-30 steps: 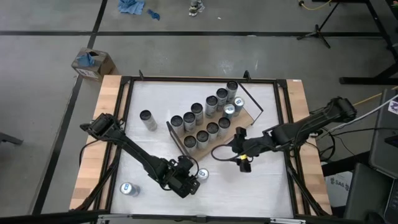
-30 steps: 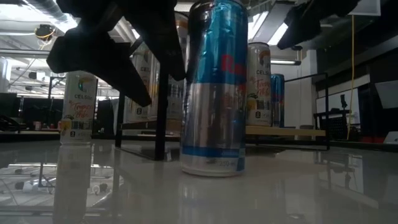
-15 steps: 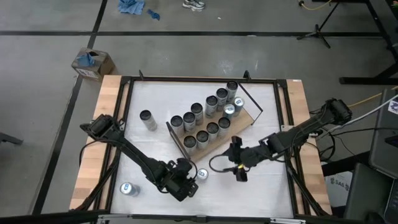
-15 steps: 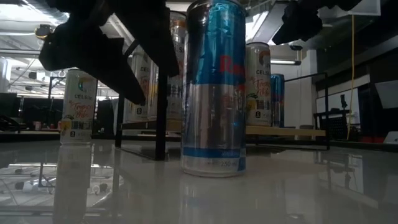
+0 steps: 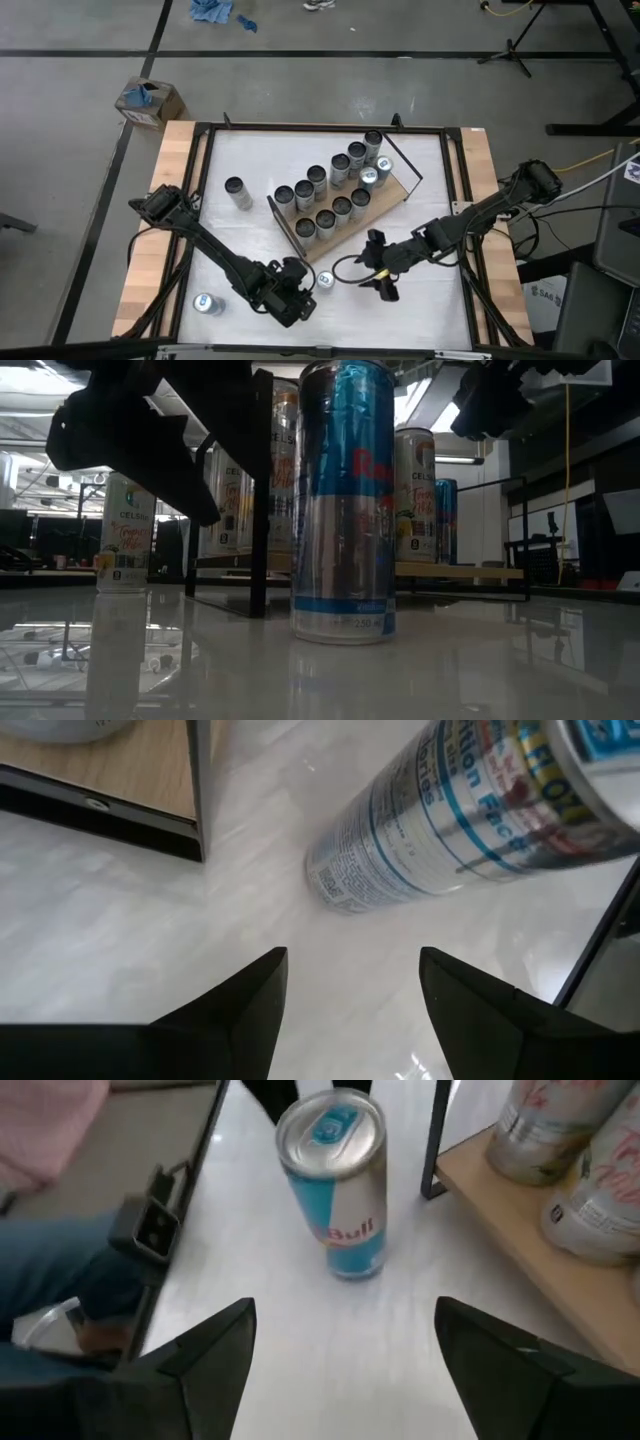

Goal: Place canned beverage on shelf
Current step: Put the blue soda can on the shelf

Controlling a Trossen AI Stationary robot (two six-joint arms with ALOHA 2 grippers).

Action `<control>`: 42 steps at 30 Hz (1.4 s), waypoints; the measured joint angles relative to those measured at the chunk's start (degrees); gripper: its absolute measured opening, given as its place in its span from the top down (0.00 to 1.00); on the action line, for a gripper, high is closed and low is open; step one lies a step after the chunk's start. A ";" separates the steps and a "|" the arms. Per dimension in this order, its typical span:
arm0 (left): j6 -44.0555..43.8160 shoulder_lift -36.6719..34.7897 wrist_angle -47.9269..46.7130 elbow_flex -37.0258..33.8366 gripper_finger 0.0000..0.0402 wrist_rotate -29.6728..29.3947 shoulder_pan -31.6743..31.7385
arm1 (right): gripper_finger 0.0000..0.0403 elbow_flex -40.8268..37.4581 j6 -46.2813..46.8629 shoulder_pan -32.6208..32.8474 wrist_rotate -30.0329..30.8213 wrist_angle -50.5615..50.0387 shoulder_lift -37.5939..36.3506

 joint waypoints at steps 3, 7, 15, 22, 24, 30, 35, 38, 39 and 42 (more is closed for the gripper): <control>0.02 0.00 -0.43 0.00 0.45 0.00 -0.02 | 0.27 0.05 2.95 1.06 3.23 2.34 -0.02; 0.02 -0.01 -0.44 0.00 0.45 -0.48 0.00 | 0.27 0.04 5.83 4.41 12.61 4.26 0.03; 0.01 -0.01 -0.67 0.00 0.45 -0.97 -0.02 | 0.27 0.04 7.98 11.89 28.84 13.41 4.95; -0.04 0.00 -0.66 0.00 0.45 -2.98 -0.02 | 0.27 0.02 7.92 14.43 36.48 27.09 13.45; -0.02 -0.01 -0.68 0.00 0.45 -3.30 -0.02 | 0.27 0.02 7.92 14.94 37.03 30.73 15.91; -0.02 -0.01 -0.66 0.00 0.45 -3.85 -0.01 | 0.27 0.02 7.92 14.98 43.76 37.15 21.72; -0.02 -0.01 -0.66 0.00 0.45 -3.88 -0.02 | 0.27 0.02 7.94 14.94 46.84 37.89 23.91; -0.04 -0.01 -0.68 0.00 0.45 -3.87 -0.02 | 0.27 0.02 7.92 14.92 46.87 38.91 25.15; -0.04 -0.01 -0.65 0.00 0.45 -3.87 -0.02 | 0.27 0.02 7.94 14.92 46.87 39.12 25.53; -0.04 0.01 -0.66 0.00 0.45 -3.92 0.00 | 0.27 0.02 7.95 14.92 46.88 40.39 26.34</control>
